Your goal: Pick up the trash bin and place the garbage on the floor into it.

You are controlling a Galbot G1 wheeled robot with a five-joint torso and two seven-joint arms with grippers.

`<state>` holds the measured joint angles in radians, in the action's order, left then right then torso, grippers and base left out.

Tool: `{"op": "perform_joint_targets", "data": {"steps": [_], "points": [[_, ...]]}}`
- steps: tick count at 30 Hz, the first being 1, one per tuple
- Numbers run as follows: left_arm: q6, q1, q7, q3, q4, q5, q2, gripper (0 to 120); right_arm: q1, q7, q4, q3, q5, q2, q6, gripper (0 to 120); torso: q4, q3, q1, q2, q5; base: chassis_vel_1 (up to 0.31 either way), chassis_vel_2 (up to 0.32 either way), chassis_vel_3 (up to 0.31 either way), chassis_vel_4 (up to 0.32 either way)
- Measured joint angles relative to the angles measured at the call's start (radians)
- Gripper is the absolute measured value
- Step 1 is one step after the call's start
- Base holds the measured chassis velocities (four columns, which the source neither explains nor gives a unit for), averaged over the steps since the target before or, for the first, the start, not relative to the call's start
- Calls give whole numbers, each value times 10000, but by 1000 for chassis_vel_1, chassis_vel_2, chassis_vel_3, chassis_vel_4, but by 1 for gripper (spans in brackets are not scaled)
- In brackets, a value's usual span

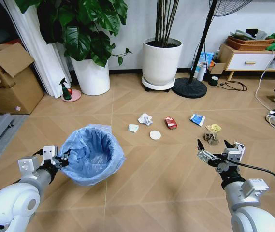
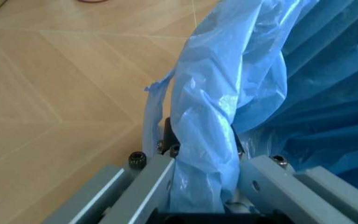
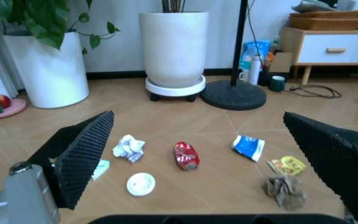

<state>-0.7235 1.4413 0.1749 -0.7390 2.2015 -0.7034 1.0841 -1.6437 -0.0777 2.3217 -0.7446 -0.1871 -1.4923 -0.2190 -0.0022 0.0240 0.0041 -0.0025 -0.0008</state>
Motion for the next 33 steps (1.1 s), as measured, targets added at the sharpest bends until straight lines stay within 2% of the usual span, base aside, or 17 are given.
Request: {"op": "perform_joint_targets", "data": {"steps": [33], "points": [[46,45,-9,59,70,52,-4,0,45,167,-376,118,176,-2,-40,100,-2,2,3,-1,-3,-201,203,206,-199]]}}
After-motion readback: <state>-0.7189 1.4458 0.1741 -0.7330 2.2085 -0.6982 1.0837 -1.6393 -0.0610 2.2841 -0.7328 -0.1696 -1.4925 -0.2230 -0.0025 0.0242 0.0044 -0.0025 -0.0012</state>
